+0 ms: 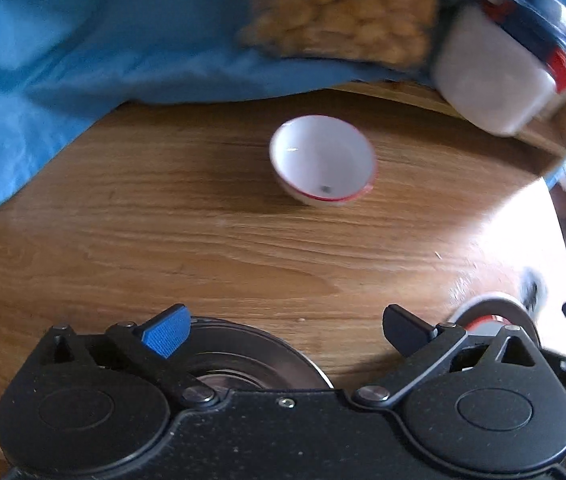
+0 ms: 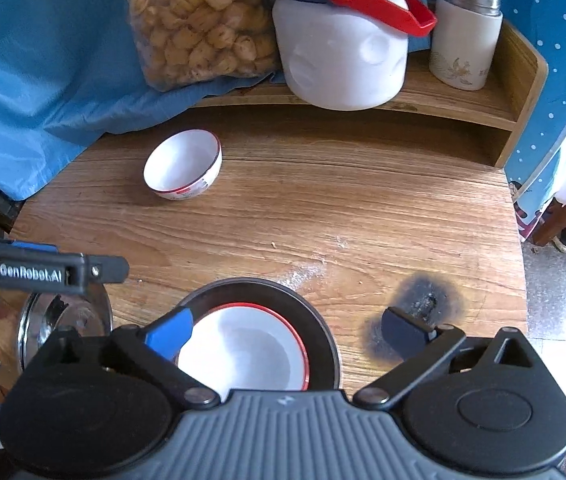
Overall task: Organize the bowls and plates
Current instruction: 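Move both grippers to the smaller white red-rimmed bowl, then close both grippers on the small white bowl's rim, then lift the small white bowl with both grippers and carry it over the steel bowl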
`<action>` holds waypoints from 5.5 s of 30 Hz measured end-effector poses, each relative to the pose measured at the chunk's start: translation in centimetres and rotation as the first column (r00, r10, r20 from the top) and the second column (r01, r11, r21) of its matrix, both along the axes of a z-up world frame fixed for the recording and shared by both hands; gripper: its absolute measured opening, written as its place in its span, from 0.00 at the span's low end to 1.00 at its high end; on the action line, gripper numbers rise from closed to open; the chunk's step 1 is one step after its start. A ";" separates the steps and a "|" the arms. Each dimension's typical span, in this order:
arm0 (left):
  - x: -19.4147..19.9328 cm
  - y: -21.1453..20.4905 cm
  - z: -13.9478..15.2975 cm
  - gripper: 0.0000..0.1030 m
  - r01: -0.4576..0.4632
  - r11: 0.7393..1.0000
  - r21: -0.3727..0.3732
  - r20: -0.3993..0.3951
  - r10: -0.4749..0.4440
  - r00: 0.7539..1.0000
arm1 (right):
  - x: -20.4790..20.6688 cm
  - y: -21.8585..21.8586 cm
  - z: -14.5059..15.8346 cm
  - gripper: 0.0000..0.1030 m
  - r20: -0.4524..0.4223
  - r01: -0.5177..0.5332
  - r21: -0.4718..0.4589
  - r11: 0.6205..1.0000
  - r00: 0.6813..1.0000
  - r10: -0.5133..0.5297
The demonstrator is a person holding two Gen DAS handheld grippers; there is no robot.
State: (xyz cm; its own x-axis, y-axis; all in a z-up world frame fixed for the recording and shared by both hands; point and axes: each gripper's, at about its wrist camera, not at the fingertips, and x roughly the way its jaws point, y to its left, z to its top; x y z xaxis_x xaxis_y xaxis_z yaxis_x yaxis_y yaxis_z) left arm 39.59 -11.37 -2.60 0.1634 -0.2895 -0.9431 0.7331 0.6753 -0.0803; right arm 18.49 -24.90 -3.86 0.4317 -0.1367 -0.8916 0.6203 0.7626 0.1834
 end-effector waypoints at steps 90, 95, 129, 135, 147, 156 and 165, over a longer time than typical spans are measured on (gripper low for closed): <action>10.3 -6.8 -5.2 0.72 0.136 0.989 -0.052 -0.019 -0.137 0.990 | 17.1 -6.0 -5.2 0.60 -0.070 0.050 0.055 0.997 0.997 -0.046; 10.4 -6.9 -5.5 0.58 0.140 0.987 -0.074 -0.050 -0.144 0.988 | 17.9 -5.6 -5.3 0.46 -0.063 0.029 0.067 0.997 0.998 -0.025; 7.4 -5.1 -3.2 0.12 0.135 0.969 -0.205 -0.150 -0.168 0.974 | 14.4 -5.3 -3.6 0.11 0.083 0.078 0.222 0.972 0.992 -0.098; 5.3 -4.2 -1.9 0.12 0.152 0.965 -0.215 -0.125 -0.182 0.975 | 12.5 -4.1 -1.9 0.11 0.105 0.070 0.207 0.976 0.990 -0.094; 0.8 -2.6 0.2 0.12 0.178 0.956 -0.234 -0.105 -0.207 0.973 | 7.7 -2.9 0.3 0.11 0.133 0.066 0.190 0.980 0.987 -0.093; -2.4 -2.8 0.9 0.12 0.205 0.949 -0.240 -0.100 -0.234 0.967 | 4.2 -2.9 0.9 0.11 0.128 0.077 0.184 0.980 0.987 -0.101; -4.7 -2.8 1.5 0.13 0.233 0.942 -0.240 -0.091 -0.261 0.961 | 1.4 -3.1 1.1 0.12 0.132 0.074 0.215 0.974 0.986 -0.104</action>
State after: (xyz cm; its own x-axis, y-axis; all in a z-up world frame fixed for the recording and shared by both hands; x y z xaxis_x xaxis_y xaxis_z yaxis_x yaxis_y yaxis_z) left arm 34.84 -14.19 -1.13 -0.0503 -0.5132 -0.8568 0.8500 0.4284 -0.3065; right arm 19.93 -28.00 -2.72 0.5503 0.0020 -0.8350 0.6402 0.6409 0.4235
